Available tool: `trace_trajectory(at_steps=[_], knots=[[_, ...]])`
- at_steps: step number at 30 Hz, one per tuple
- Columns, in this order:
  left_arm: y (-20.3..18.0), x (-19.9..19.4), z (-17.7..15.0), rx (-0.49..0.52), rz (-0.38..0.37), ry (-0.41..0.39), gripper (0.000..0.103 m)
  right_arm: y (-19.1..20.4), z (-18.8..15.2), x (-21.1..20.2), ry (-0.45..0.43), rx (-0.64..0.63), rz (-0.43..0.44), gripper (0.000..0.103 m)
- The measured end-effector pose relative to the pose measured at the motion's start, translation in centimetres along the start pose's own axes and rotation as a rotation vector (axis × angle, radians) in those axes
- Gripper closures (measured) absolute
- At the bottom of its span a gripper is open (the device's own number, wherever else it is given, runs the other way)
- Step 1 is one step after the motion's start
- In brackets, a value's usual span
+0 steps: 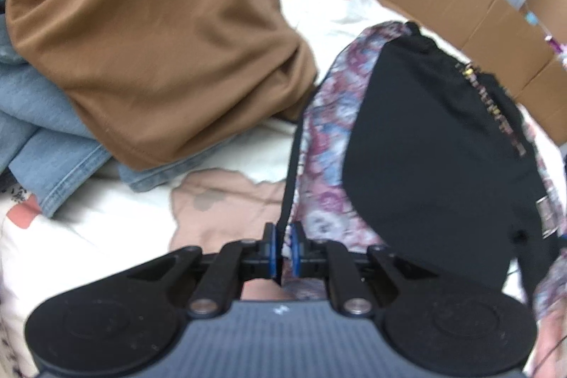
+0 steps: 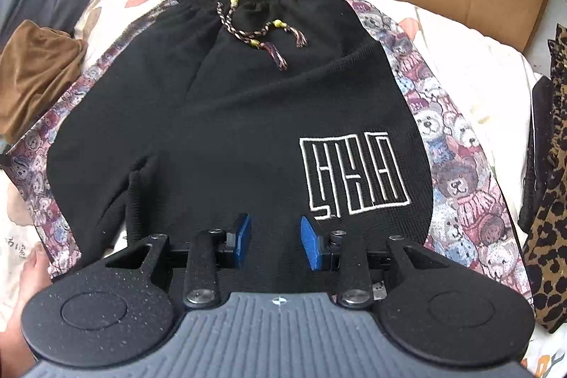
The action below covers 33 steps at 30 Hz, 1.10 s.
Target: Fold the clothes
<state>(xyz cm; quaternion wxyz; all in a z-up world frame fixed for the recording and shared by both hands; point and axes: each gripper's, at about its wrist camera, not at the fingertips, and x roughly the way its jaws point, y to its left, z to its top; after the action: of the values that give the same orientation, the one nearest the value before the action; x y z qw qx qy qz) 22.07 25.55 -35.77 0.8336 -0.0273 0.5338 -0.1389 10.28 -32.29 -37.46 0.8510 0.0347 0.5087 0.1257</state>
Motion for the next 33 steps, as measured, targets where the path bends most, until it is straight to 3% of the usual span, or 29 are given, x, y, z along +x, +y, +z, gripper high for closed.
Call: trace_trajectory(at_steps=[17,27,33], knots=[[-8.6,0.3,1.8,-0.031,-0.223,0.054,0.095,1.7,1.8,-1.5,-0.029,-0.019,0.063,0.064],[-13.8,3.0,1.6,-0.078,-0.411,0.095,0.095,4.4,3.4,-2.1,-0.066,-0.065,0.166,0.064],[-17.5,4.6,1.4,-0.064,-0.48,0.131,0.095,6.5,4.2,-2.0,-0.082,-0.098,0.236,0.064]])
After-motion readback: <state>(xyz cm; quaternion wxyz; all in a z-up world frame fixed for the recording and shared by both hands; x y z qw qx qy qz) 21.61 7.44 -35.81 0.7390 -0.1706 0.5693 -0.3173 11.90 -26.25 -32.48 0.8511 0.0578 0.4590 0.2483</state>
